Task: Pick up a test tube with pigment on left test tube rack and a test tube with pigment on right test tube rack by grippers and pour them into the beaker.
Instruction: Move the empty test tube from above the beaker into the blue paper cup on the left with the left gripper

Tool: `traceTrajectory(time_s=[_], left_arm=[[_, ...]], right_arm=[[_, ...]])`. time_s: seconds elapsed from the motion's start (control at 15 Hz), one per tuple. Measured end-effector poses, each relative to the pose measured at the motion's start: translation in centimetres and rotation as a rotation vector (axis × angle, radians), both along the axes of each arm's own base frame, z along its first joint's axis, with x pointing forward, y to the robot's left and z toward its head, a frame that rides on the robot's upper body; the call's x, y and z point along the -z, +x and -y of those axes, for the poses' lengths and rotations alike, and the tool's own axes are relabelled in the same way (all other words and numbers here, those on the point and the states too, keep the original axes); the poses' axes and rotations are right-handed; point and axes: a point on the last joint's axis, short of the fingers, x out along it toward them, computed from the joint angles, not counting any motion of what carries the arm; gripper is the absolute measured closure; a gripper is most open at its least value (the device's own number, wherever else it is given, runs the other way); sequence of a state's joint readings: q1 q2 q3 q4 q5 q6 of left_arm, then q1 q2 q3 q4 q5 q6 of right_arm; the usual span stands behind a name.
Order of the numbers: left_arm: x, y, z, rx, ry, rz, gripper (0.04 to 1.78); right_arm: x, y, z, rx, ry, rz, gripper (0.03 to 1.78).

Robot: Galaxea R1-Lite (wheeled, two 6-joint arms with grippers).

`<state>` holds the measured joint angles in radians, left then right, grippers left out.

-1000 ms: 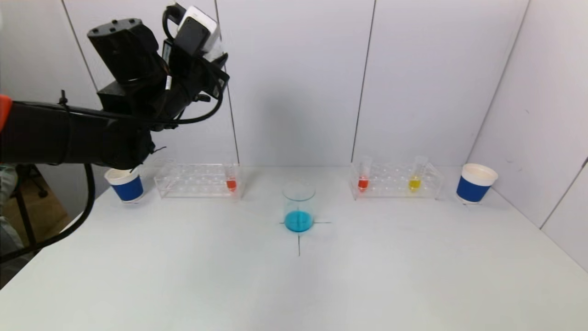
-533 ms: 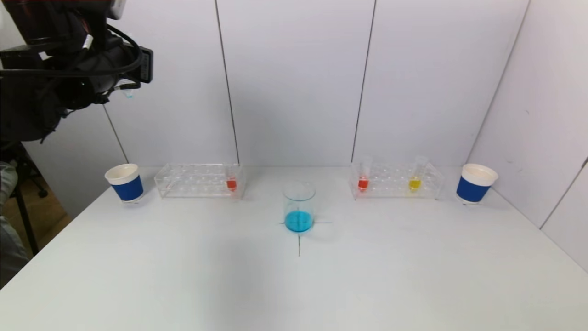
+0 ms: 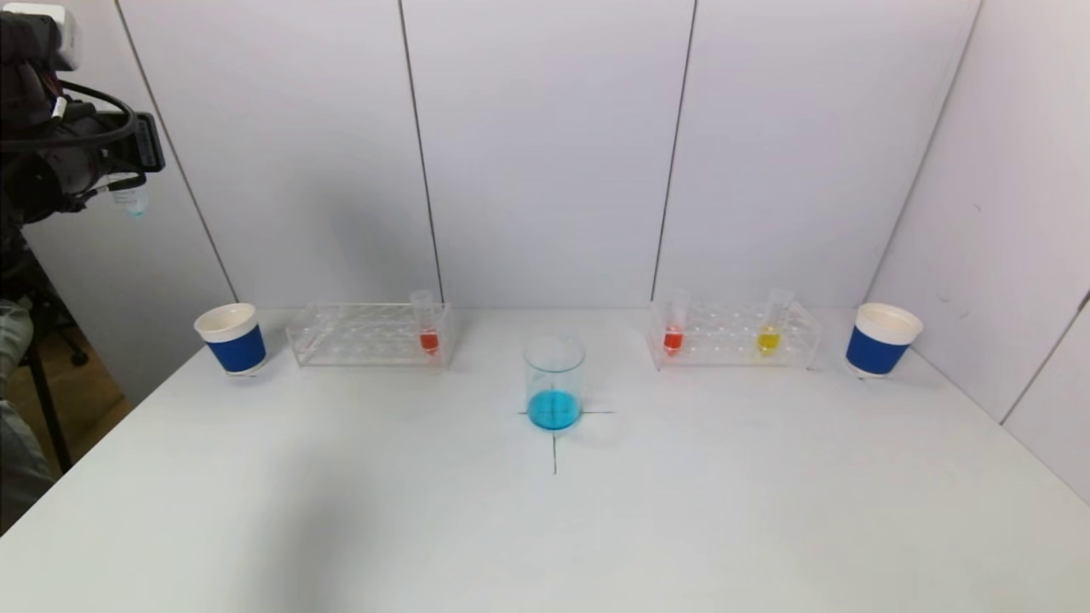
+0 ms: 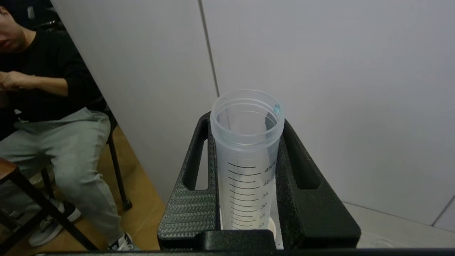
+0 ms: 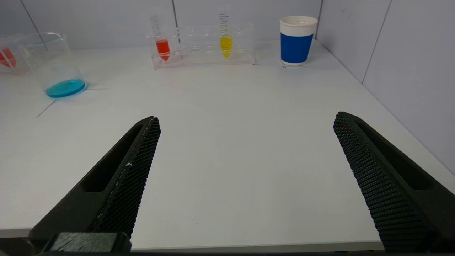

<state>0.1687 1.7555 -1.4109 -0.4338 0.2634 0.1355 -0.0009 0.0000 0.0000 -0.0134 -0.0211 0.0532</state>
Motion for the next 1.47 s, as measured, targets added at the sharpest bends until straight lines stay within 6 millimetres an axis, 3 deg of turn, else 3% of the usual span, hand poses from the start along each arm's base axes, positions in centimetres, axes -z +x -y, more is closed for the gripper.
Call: traceTrajectory(time_s=[0.4,0.67,1.07,1.47], left_arm=[[4.5,3.2,-4.6,-0.100,-0.028,-0.033,1.36],[7.9,6.1,-6.4,-0.123,-0.030,-0.043,1.36],[12.1,9.2,-6.5,-0.105,-0.060,-0.091,1.36],[14.3,10.4,-5.3,-0.085,-0.063,-0.091,1.36]], right_arm=[[0.0,0.0,0.0,0.001,0.000,0.000,0.04],[0.0,0.0,0.0,0.000,0.000,0.000,0.04],[0.0,0.0,0.0,0.001,0.000,0.000,0.04],[0.0,0.0,0.0,0.000,-0.001,0.000,0.04]])
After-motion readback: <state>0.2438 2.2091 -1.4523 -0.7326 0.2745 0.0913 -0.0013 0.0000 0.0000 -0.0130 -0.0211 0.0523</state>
